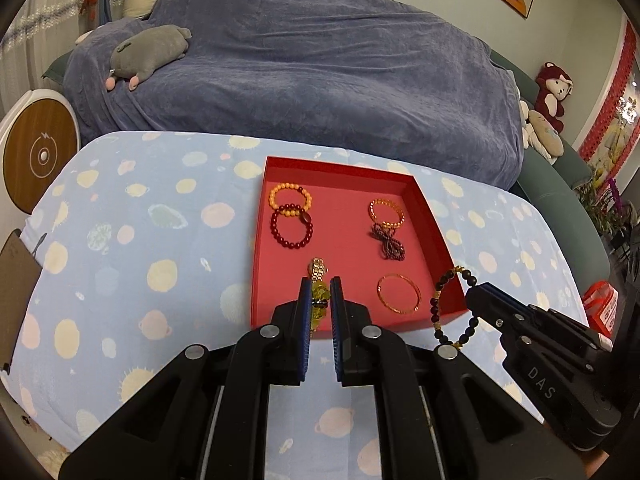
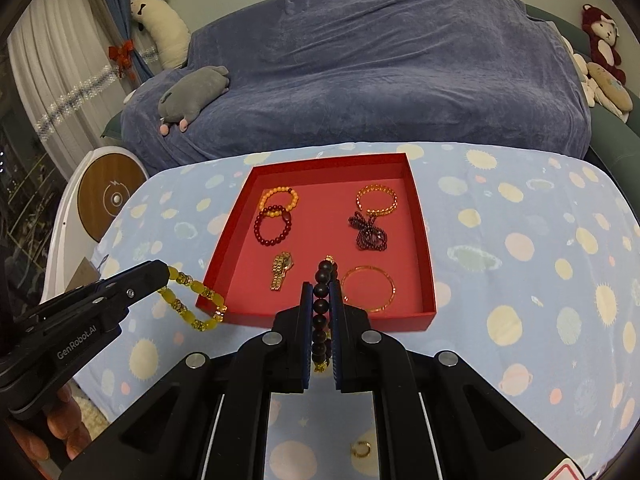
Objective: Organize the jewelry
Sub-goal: 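Lift both held bracelets and carry them over the red box, then lower both bracelets into the red box and open both tools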
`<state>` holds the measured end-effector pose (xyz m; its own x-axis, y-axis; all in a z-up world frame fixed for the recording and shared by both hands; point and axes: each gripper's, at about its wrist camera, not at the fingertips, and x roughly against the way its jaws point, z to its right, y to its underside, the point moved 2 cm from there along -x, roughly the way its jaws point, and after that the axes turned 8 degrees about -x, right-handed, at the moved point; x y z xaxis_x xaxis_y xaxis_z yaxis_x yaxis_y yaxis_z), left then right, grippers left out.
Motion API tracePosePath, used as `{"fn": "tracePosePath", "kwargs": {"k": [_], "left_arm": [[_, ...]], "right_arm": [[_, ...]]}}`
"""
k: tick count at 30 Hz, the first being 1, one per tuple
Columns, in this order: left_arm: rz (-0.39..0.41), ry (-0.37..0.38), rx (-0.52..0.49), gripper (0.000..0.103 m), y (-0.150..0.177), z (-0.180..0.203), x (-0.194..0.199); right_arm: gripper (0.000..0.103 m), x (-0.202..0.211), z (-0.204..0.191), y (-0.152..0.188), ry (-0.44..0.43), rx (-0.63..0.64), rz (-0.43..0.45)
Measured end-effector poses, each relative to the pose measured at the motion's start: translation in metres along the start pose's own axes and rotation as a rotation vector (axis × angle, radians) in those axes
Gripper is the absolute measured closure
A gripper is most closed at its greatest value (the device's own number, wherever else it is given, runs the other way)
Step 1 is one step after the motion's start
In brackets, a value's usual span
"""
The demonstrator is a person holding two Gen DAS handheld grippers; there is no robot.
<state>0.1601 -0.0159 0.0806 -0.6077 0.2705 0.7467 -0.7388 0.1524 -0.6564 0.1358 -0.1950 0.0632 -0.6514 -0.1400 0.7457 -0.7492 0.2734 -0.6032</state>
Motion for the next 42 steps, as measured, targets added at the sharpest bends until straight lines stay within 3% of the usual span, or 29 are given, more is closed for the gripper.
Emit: {"fn": "tracePosePath", "kwargs": {"k": [13,26,42], "left_arm": [[-0.033,-0.024,-0.004,0.094,-0.035,0.004,-0.061],[-0.090,-0.031,-0.009,0.094,-0.034,0.008,-0.104],[-0.122,-0.042,0.018,0.094,-0.025,-0.001,-0.120]], "right_arm": [[0.095,-0.057,0.001,-0.047,-0.004,-0.010,-0.009],[0.095,-0.101,0.011,-0.042,0.023,-0.011,-0.077],[0.095,-0.121,0.024,-0.033,0.056,-0.018,-0.114]]}}
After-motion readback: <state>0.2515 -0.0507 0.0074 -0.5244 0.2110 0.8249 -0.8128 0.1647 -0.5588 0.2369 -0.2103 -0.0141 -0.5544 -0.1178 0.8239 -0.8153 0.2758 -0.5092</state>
